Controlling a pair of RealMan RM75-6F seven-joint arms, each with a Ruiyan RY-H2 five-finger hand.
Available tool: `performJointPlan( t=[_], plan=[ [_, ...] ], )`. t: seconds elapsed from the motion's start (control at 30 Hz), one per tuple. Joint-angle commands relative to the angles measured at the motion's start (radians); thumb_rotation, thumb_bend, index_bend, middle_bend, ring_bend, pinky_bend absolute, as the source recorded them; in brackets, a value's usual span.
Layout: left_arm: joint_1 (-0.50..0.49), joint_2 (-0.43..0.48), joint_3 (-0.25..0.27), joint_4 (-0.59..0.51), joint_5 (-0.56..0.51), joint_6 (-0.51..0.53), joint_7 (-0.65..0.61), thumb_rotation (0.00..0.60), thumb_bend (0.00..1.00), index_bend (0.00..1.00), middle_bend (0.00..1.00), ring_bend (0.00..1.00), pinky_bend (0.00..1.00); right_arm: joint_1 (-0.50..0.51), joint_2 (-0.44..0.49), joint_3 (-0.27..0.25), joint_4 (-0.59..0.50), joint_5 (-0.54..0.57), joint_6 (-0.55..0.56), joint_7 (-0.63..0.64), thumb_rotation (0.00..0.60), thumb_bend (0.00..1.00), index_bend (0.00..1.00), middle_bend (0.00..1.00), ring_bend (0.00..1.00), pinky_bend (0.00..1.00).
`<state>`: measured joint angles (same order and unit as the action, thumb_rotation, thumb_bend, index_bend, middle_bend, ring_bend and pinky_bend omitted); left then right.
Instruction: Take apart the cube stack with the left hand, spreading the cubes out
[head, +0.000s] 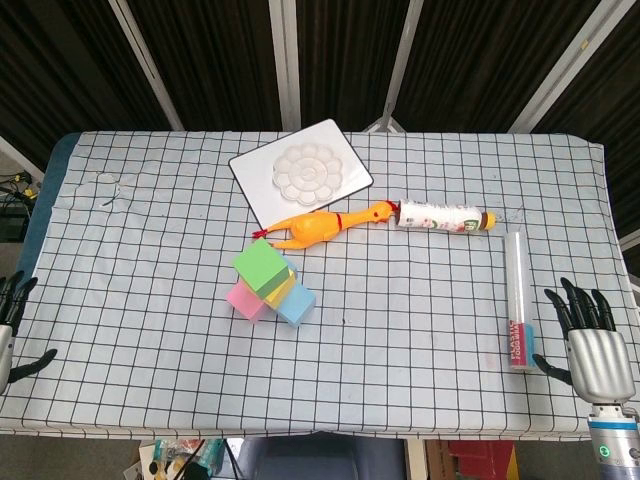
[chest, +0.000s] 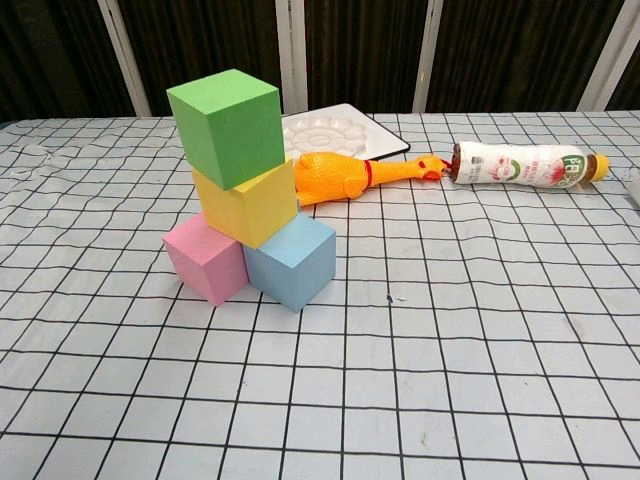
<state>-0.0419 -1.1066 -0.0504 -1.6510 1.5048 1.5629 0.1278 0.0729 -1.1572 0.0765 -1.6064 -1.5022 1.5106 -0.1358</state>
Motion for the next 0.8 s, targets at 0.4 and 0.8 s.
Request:
performJointPlan(
  t=[0.4,0.8],
  plan=[
    [0.009,0.004,0.006,-0.005,0.016,0.016,-0.001,0.600,0.14,0.00,0.00,0.00,0.00,-0.001,0.001,-0.003,-0.002,-0.009,0.004,0.003,0.600,0.03,0.14,0.03,0.10,0.05],
    [-0.009,0.009,0.012,0.006,0.017,-0.024,-0.039,0.600,0.14,0.00,0.00,0.00,0.00,0.000,0.009,-0.009,-0.004,-0.016,-0.002,0.010,0.600,0.03,0.14,0.03,0.10,0.05]
  ],
)
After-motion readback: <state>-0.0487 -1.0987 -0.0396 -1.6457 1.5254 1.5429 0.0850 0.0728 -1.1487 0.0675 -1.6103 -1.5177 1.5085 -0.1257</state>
